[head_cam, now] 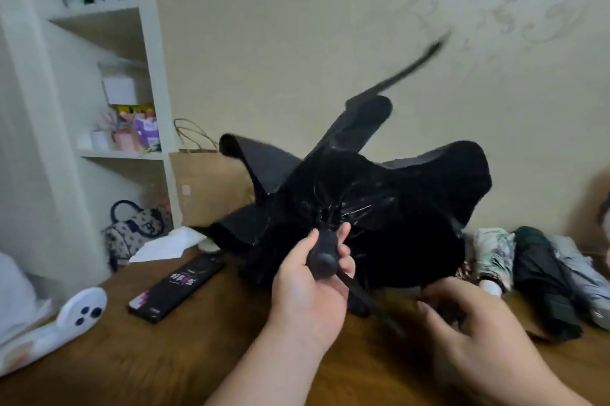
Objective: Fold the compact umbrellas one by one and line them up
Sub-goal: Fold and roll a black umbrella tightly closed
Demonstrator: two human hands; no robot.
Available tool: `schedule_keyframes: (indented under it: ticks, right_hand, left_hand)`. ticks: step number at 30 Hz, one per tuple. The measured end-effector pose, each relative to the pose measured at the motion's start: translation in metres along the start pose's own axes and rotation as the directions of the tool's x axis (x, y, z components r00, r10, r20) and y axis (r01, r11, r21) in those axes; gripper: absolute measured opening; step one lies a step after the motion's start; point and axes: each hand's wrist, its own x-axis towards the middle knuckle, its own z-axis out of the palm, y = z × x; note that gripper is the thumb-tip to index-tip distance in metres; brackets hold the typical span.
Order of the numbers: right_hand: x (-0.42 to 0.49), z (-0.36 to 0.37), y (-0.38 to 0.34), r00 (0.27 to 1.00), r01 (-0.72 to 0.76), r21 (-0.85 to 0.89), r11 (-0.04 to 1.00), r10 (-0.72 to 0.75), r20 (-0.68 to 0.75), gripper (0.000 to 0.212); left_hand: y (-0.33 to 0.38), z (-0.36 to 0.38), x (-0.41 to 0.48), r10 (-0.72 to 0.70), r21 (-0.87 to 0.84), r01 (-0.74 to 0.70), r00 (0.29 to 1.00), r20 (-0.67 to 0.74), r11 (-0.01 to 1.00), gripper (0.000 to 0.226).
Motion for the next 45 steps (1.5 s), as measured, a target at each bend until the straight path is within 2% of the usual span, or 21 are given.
schedule_keyframes:
  ticks: [2, 4, 6, 8, 10, 12, 14, 15, 17, 20, 22, 24, 25, 26, 29, 31, 34, 35, 38, 39, 45]
  right_hand:
    - [-0.001, -0.001, -0.006, 0.996, -0.067, 0.136, 0.988, 0.059, 0.061, 0.011]
    - [0.0, -0.004, -0.015, 0.973, -0.216, 0.366, 0.905, 0.17, 0.154, 0.016]
    - [0.0, -0.006, -0.024, 0.872, -0.489, 0.599, 0.634, 0.347, 0.345, 0.029]
    - [0.0, -0.006, -0.027, 0.708, -0.701, 0.637, 0.32, 0.413, 0.572, 0.039]
    - [-0.002, -0.006, -0.027, 0.607, -0.792, 0.578, 0.198, 0.354, 0.712, 0.048]
    - [-0.003, -0.005, -0.027, 0.582, -0.813, 0.559, 0.166, 0.289, 0.76, 0.05]
    - [-0.004, -0.003, -0.025, 0.569, -0.82, 0.548, 0.165, 0.324, 0.755, 0.045]
    - [-0.003, -0.001, -0.025, 0.559, -0.825, 0.544, 0.154, 0.362, 0.746, 0.042]
    - [-0.001, 0.001, -0.023, 0.526, -0.841, 0.527, 0.121, 0.409, 0.745, 0.037]
    - [0.002, 0.0, -0.02, 0.492, -0.86, 0.498, 0.116, 0.453, 0.744, 0.028]
    - [0.004, -0.002, -0.018, 0.466, -0.87, 0.483, 0.103, 0.495, 0.734, 0.017]
    - [0.006, -0.003, -0.014, 0.446, -0.878, 0.47, 0.096, 0.521, 0.728, 0.015]
    - [0.006, -0.003, -0.012, 0.44, -0.882, 0.462, 0.097, 0.525, 0.729, 0.015]
    - [0.007, -0.004, -0.01, 0.436, -0.884, 0.456, 0.102, 0.528, 0.729, 0.016]
    - [0.007, -0.004, -0.005, 0.459, -0.876, 0.464, 0.134, 0.524, 0.717, 0.02]
    - [0.006, -0.003, -0.004, 0.495, -0.859, 0.482, 0.174, 0.521, 0.695, 0.024]
    - [0.004, -0.003, -0.003, 0.551, -0.83, 0.486, 0.273, 0.534, 0.641, 0.031]
    - [0.003, -0.003, -0.003, 0.567, -0.821, 0.484, 0.304, 0.533, 0.628, 0.032]
    - [0.003, -0.002, -0.003, 0.622, -0.783, 0.486, 0.388, 0.526, 0.581, 0.03]
    - [0.003, -0.002, -0.004, 0.643, -0.766, 0.49, 0.417, 0.523, 0.559, 0.028]
    - [0.003, -0.008, -0.005, 0.728, -0.684, 0.464, 0.563, 0.488, 0.481, 0.029]
  left_hand:
    - [-0.014, 0.001, -0.006, -0.084, 0.052, 0.084, 0.996, 0.003, 0.995, 0.036]
    - [-0.035, -0.002, -0.011, -0.171, 0.181, 0.166, 0.985, 0.01, 0.969, 0.036]
    - [-0.054, -0.007, -0.015, -0.232, 0.324, 0.215, 0.973, 0.016, 0.922, 0.041]
    - [-0.068, -0.012, -0.012, -0.243, 0.503, 0.221, 0.97, -0.022, 0.835, 0.042]
    - [-0.07, -0.019, -0.01, -0.213, 0.757, 0.188, 0.975, -0.066, 0.626, 0.043]
    - [-0.066, -0.022, -0.014, -0.18, 0.967, 0.032, 0.983, 0.014, 0.251, 0.032]
    - [-0.061, -0.025, -0.017, -0.134, 0.976, -0.196, 0.974, 0.183, -0.093, 0.033]
    - [-0.059, -0.026, -0.018, -0.124, 0.94, -0.277, 0.958, 0.257, -0.197, 0.034]
    - [-0.052, -0.021, -0.021, -0.124, 0.895, -0.354, 0.935, 0.332, -0.27, 0.026]
    - [-0.032, -0.004, -0.028, 0.018, 0.866, -0.47, 0.877, 0.48, -0.174, 0.016]
    - [-0.011, 0.0, -0.025, 0.325, 0.825, -0.553, 0.763, 0.558, -0.118, 0.018]
    - [0.013, -0.006, -0.005, 0.576, 0.848, -0.525, 0.672, 0.465, -0.072, 0.016]
    - [0.025, -0.013, 0.009, 0.631, 0.882, -0.469, 0.67, 0.392, -0.05, 0.011]
    - [0.037, -0.022, 0.023, 0.631, 0.918, -0.395, 0.71, 0.314, -0.012, 0.005]
    - [0.051, -0.049, 0.049, 0.41, 0.974, -0.189, 0.904, 0.123, 0.124, 0.032]
    - [0.048, -0.057, 0.052, 0.253, 0.983, -0.144, 0.961, 0.111, 0.115, 0.037]
    - [0.038, -0.056, 0.052, 0.153, 0.985, -0.113, 0.984, 0.093, 0.131, 0.034]
    - [0.036, -0.057, 0.053, 0.123, 0.979, -0.071, 0.991, 0.048, 0.19, 0.031]
    - [0.033, -0.054, 0.049, -0.073, 0.869, 0.105, 0.994, -0.079, 0.483, 0.021]
    - [0.034, -0.053, 0.047, -0.121, 0.835, 0.147, 0.988, -0.097, 0.53, 0.019]
    - [0.035, -0.048, 0.042, -0.175, 0.848, 0.117, 0.984, -0.029, 0.517, 0.022]
